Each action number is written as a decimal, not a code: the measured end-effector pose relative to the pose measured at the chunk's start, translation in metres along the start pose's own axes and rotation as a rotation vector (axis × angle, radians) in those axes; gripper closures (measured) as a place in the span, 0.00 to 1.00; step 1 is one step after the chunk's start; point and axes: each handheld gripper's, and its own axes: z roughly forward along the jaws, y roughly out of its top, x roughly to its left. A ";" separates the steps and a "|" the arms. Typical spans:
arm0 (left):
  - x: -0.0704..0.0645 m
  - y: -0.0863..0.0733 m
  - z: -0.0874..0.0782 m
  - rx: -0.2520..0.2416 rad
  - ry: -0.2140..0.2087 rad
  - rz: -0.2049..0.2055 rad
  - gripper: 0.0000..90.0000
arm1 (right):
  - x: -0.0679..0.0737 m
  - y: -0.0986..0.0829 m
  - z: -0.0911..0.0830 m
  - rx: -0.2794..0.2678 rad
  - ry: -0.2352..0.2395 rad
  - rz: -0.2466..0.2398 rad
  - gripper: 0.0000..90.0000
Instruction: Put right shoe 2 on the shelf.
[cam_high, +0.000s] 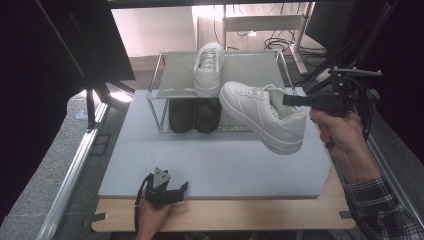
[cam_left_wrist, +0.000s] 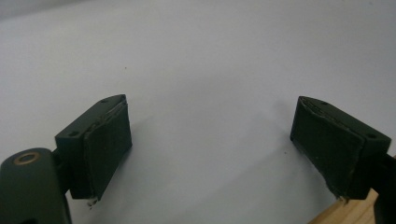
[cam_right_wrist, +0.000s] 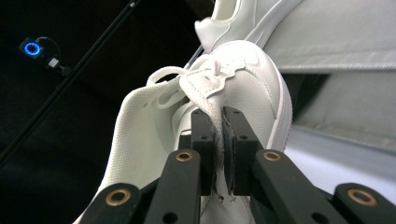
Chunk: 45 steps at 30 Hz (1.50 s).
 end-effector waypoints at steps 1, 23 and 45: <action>0.000 0.000 0.000 0.000 0.000 0.000 0.14 | 0.000 0.002 0.001 -0.005 0.000 0.001 0.93; 0.000 0.000 0.000 -0.001 0.002 0.002 0.14 | -0.027 0.039 0.044 -0.102 -0.198 0.014 0.93; 0.001 0.000 0.000 0.003 0.002 0.006 0.14 | -0.038 0.062 0.108 -0.176 -0.331 0.027 0.92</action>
